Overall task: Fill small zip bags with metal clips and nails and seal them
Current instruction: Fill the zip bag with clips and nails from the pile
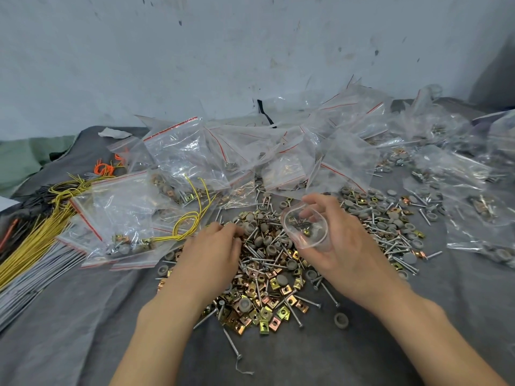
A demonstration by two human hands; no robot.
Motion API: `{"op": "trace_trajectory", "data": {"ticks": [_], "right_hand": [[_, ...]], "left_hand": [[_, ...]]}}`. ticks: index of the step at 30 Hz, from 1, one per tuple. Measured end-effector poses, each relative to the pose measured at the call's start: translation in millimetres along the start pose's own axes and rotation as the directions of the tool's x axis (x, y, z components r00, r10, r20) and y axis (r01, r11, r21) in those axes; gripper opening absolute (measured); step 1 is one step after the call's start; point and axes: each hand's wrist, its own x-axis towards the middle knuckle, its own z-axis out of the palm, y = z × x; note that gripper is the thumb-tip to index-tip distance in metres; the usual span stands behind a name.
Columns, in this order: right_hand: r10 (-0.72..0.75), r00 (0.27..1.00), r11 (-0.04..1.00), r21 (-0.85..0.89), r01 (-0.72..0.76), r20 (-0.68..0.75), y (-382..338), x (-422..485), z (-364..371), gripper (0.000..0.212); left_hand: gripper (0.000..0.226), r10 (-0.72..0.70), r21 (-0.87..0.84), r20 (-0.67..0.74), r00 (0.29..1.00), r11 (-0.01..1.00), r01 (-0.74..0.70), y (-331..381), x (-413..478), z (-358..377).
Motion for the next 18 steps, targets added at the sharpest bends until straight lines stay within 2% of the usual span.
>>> {"op": "trace_trajectory", "data": {"ticks": [4, 6, 10, 13, 18], "right_hand": [[-0.005, 1.0, 1.0, -0.007, 0.005, -0.002, 0, 1, 0, 0.056], [-0.013, 1.0, 1.0, -0.01, 0.013, -0.004, 0, 1, 0, 0.058], [-0.021, 1.0, 1.0, -0.011, 0.021, -0.001, 2, 0, 0, 0.062], [-0.022, 1.0, 1.0, -0.009, 0.022, 0.005, 3, 1, 0, 0.064], [-0.03, 0.999, 0.999, -0.014, 0.03, -0.013, 4, 2, 1, 0.063]], "left_hand": [[0.034, -0.011, -0.066, -0.155, 0.988, 0.998, 0.001, 4, 7, 6], [0.037, 0.037, -0.054, -0.178, 0.983, 0.997, -0.048, 6, 11, 8], [0.049, 0.149, -0.012, -0.053, 0.987, 0.989, -0.15, 6, 16, 13], [0.049, 0.153, 0.017, -0.026, 0.988, 0.988, -0.153, 4, 20, 15], [0.044, 0.165, -0.034, 0.013, 0.986, 0.986, -0.164, 2, 30, 15]]}}
